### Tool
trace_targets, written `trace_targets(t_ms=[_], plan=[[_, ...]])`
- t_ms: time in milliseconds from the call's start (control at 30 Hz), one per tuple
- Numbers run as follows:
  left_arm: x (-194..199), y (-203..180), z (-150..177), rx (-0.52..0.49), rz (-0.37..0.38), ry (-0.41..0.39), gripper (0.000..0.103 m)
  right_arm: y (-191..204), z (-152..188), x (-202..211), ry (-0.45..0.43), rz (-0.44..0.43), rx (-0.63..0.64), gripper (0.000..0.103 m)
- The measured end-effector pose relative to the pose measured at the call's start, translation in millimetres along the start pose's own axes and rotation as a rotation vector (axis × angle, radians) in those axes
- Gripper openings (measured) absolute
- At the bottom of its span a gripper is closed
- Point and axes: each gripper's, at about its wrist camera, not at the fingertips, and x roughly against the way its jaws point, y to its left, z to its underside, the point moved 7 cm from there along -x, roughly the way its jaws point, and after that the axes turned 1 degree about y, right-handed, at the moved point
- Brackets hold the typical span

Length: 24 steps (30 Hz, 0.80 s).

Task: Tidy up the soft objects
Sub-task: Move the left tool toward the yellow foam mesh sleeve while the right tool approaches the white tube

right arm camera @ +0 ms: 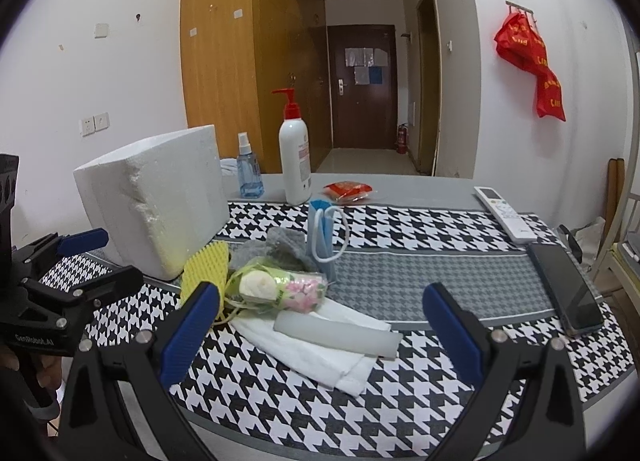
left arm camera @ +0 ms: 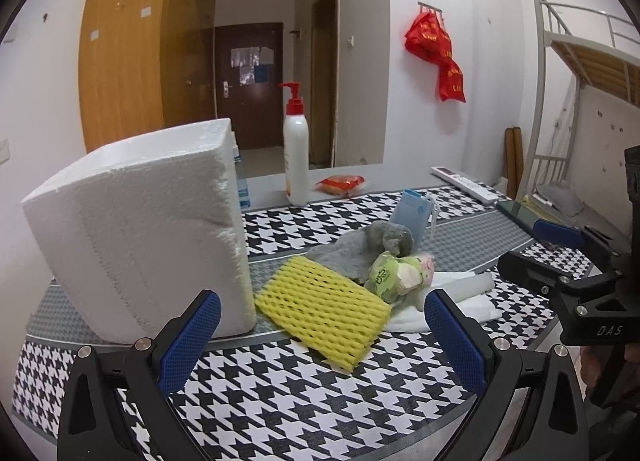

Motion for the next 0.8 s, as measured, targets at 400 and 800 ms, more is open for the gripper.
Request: trace_targets(t_ms=[400,800], plan=[[-26.5,-4.0,9.9,-0.016,0.018,0.100,0.102,-14.9,8.4,-19.4,0.057,0.023,-0.015,0.103],[-46.5,-9.7,16.0,-0.023,0.039,0.154,0.102,-21.3,13.8,-37.5,0.110,0.024,-0.002,0.103]])
